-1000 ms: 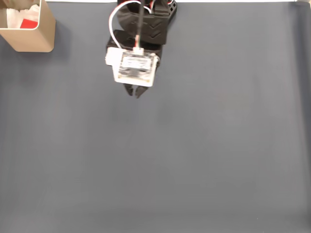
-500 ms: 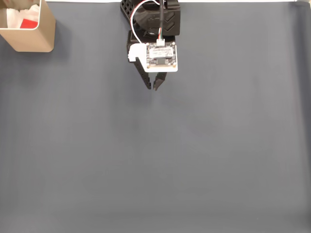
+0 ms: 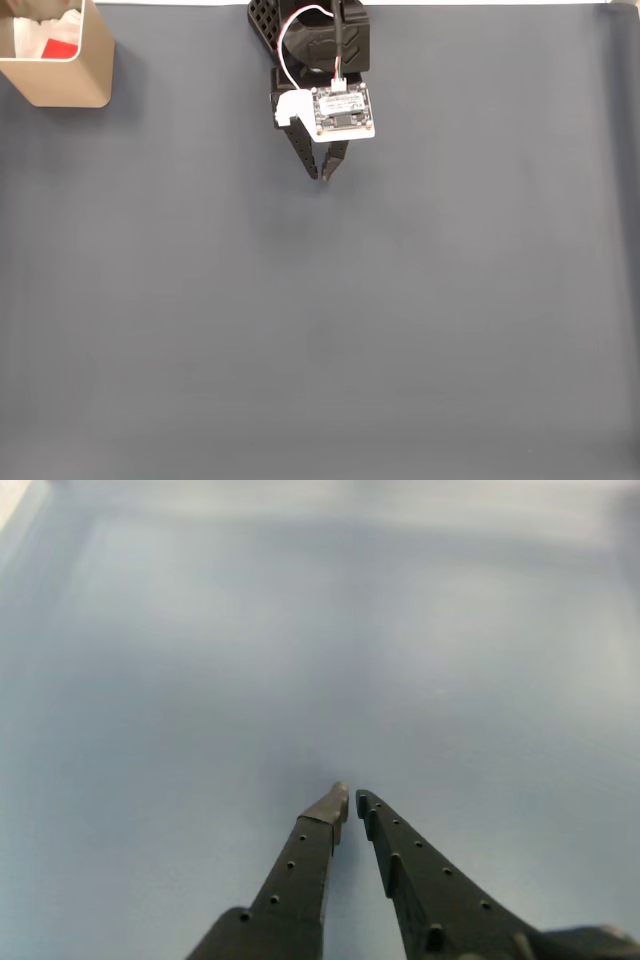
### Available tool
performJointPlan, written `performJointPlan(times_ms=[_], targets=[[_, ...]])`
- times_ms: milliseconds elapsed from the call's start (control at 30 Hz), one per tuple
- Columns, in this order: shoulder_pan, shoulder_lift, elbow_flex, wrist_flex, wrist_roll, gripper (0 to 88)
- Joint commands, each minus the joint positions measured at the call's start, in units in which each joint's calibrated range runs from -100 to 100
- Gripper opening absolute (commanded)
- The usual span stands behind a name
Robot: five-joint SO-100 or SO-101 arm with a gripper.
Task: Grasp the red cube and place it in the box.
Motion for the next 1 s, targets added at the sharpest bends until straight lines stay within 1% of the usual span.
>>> performJointPlan(times_ms=[0, 100, 367, 533, 800, 967], targets=[[-0.62, -3.48, 0.61, 1.32, 0.44, 0.1], [-0.62, -5.3, 2.17, 2.87, 0.24, 0.2], [-0.76, -7.99, 2.44, 12.87, -2.15, 0.0], [0.02, -8.08, 2.44, 14.84, -3.17, 0.0], [1.73, -8.08, 2.44, 17.71, -3.37, 0.0], [2.01, -8.25, 2.44, 23.2, -3.08, 0.0]])
